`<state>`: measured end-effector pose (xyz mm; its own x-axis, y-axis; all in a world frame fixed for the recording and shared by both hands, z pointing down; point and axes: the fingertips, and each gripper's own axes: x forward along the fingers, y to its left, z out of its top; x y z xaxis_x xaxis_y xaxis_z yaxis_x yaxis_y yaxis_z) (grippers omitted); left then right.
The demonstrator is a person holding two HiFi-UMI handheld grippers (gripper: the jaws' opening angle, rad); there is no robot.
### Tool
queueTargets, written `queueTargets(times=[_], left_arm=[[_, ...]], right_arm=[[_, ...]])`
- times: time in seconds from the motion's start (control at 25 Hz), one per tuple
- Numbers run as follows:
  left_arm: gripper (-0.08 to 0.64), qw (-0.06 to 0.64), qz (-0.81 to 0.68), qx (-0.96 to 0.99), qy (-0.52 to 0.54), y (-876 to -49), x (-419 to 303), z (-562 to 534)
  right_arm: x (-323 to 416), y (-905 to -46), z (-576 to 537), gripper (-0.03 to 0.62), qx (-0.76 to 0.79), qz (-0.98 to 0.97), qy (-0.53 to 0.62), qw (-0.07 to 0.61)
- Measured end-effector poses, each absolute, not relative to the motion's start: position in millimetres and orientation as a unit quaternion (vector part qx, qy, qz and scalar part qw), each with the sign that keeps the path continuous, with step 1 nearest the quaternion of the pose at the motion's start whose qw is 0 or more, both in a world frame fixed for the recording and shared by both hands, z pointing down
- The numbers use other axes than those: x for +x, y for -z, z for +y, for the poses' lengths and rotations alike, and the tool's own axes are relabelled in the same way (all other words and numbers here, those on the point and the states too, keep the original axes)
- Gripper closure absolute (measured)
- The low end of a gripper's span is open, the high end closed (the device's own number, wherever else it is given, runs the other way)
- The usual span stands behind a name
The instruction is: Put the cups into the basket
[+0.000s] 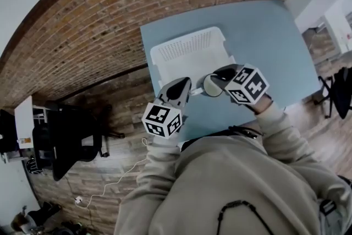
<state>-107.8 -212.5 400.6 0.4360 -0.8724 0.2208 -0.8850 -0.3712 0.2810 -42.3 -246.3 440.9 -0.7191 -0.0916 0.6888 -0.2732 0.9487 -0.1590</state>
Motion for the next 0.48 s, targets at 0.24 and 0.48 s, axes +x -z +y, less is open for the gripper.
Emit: queueTargets(times=[0.24, 0.48], left_arm=[[0.563, 0.163, -0.554, 0.817, -0.014, -378, -113, -227], [0.563, 0.171, -0.566, 0.807, 0.005, -375, -130, -225]], right_arm=[[-53, -422, -251, 0.548, 0.086, -0.925, -0.110, 0.353], [-45, -417, -263, 0.548, 0.088, -0.925, -0.112, 0.353]])
